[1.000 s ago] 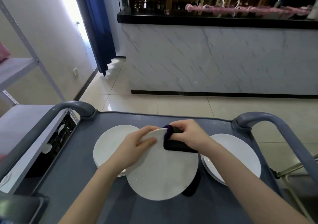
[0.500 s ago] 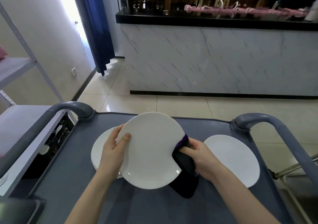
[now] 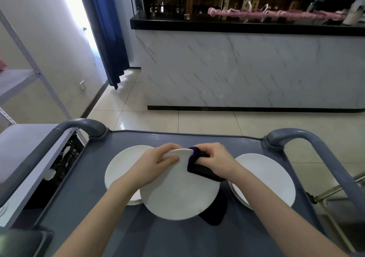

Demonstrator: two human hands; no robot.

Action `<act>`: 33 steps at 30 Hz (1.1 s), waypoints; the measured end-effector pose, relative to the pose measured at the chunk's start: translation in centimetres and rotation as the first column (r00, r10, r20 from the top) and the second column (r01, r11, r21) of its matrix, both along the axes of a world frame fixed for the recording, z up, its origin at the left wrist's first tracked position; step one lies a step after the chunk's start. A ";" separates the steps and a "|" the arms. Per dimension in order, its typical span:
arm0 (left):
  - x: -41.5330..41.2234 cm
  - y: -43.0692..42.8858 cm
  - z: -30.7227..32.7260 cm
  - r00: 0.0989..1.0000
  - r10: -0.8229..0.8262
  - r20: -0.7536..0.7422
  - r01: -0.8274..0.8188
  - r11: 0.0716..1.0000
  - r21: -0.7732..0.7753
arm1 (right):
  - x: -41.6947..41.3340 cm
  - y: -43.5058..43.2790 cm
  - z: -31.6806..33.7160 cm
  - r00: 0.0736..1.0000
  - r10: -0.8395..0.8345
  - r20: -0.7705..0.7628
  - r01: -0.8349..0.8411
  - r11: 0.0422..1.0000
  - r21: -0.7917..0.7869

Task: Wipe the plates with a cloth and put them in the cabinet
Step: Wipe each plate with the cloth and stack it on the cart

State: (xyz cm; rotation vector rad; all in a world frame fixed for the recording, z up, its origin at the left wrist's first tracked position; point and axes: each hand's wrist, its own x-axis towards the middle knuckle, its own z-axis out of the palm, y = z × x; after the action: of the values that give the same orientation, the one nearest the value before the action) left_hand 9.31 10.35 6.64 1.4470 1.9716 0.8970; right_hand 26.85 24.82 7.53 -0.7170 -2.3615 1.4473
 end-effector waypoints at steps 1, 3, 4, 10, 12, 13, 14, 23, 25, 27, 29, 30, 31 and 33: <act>0.0 0.2 0.1 0.999 0.050 -0.011 -0.050 0.999 0.020 | 0.1 -0.4 -0.1 0.999 -0.032 -0.023 0.033 0.999 0.016; -0.1 -0.1 -0.1 0.962 0.266 0.059 -0.272 0.950 0.151 | 0.6 -1.0 -0.5 0.984 -0.156 -0.088 0.161 0.986 0.050; -0.1 -0.4 -0.4 0.916 0.392 0.090 -0.402 0.888 0.222 | 0.9 -1.4 -0.7 0.965 -0.231 -0.128 0.242 0.967 0.079; 3.8 -0.7 -0.6 0.591 0.422 0.687 -0.471 0.872 -0.132 | 1.6 -4.7 -2.1 0.903 -0.321 -0.285 0.412 0.836 0.363; 4.6 0.4 0.1 0.402 0.395 0.826 -0.477 0.861 -0.179 | 1.5 -6.1 -2.6 0.919 -0.244 -0.311 0.368 0.815 0.448; 4.7 0.8 0.4 0.332 0.403 0.853 -0.509 0.837 -0.198 | 1.6 -6.8 -2.9 0.924 -0.202 -0.324 0.344 0.807 0.480; 4.6 1.1 0.8 0.274 0.422 0.864 -0.536 0.813 -0.227 | 1.7 -7.4 -3.2 0.931 -0.161 -0.329 0.315 0.808 0.497; 3.6 0.9 -1.0 0.192 0.457 0.869 -0.648 0.724 -0.237 | 2.1 -7.5 -4.0 0.984 0.005 -0.178 0.039 0.969 0.244; 3.2 0.3 -1.6 0.218 0.471 0.855 -0.678 0.703 -0.214 | 2.1 -7.1 -4.3 0.992 0.028 -0.120 -0.004 0.980 0.197; 2.6 -0.5 -2.0 0.270 0.490 0.829 -0.699 0.691 -0.181 | 2.2 -6.8 -4.7 0.997 0.039 -0.063 -0.025 0.978 0.208; 2.1 -1.1 -2.1 0.317 0.484 0.816 -0.714 0.688 -0.130 | 2.3 -6.8 -5.1 0.999 0.021 -0.025 -0.014 0.969 0.247; 2.0 -1.4 -2.0 0.341 0.468 0.815 -0.719 0.689 -0.095 | 2.3 -6.9 -5.2 1.000 0.021 -0.016 -0.015 0.962 0.274; 1.8 -1.5 -1.9 0.366 0.451 0.814 -0.720 0.691 -0.059 | 2.2 -7.3 -5.3 0.999 0.036 -0.014 -0.030 0.950 0.311; 1.8 -1.7 -1.7 0.422 0.427 0.800 -0.714 0.701 0.002 | 1.5 -8.3 -5.2 0.996 0.088 -0.026 -0.071 0.918 0.390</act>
State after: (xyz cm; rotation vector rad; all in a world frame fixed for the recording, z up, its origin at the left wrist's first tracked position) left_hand 11.12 8.69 4.97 0.2612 1.6377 1.8817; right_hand 28.37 16.55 2.33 -0.4833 -2.5564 0.9578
